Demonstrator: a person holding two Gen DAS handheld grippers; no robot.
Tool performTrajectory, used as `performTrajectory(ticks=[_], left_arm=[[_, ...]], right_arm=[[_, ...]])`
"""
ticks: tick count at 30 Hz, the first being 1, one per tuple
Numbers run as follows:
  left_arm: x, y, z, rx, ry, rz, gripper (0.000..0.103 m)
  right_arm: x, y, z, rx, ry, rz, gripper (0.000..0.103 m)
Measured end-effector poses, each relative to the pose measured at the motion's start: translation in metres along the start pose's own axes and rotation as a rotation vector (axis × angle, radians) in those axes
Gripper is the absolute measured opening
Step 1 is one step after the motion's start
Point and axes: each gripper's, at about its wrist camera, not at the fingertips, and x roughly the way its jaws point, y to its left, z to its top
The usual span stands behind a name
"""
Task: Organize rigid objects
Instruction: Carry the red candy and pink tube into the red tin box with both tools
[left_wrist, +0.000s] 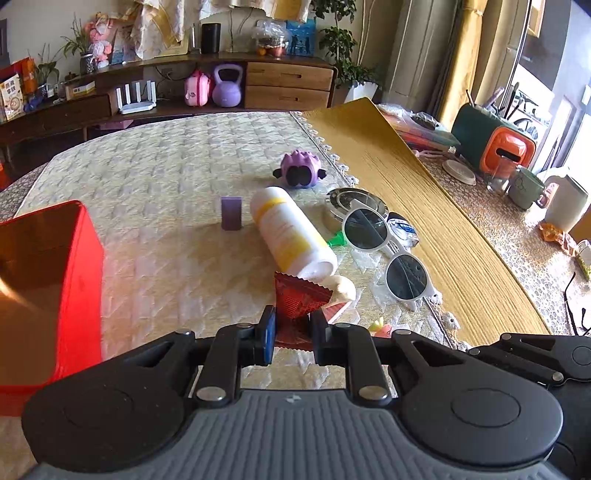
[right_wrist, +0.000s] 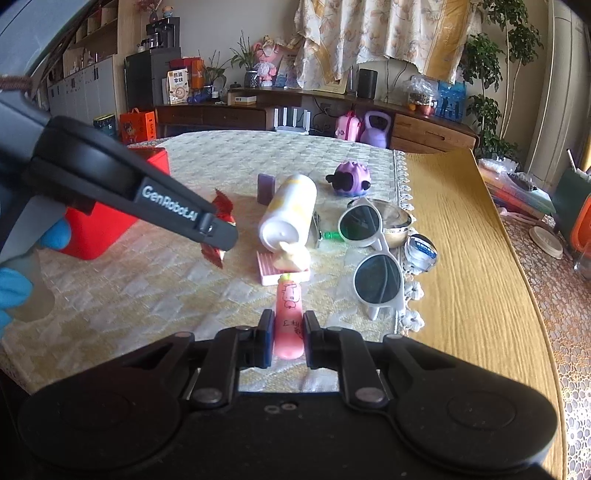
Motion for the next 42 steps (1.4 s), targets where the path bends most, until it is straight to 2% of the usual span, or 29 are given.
performTrajectory(ticks=[13,25,34,42], left_arm=[[-0.063,0.05,0.001,-0.079,-0.007,0.021,0.019],[-0.115,0.121,0.015,-0.141,-0.019,0.096,0.019],[-0.122,0.188,0.022,-0.182,-0.003,0.174,0.019],[-0.09,0.24,0.028,-0.2,0.062,0.225,0.019]], right_arm=[[-0.036,0.045,0.04,-0.025,-0.055,0.05,0.015],[-0.036,0.102,0.09,-0.08,-0.066,0.155,0.015],[-0.008,0.152,0.117,-0.156,-0.033,0.211,0.015],[0.036,0.184,0.134,-0.16,0.024,0.236,0.015]])
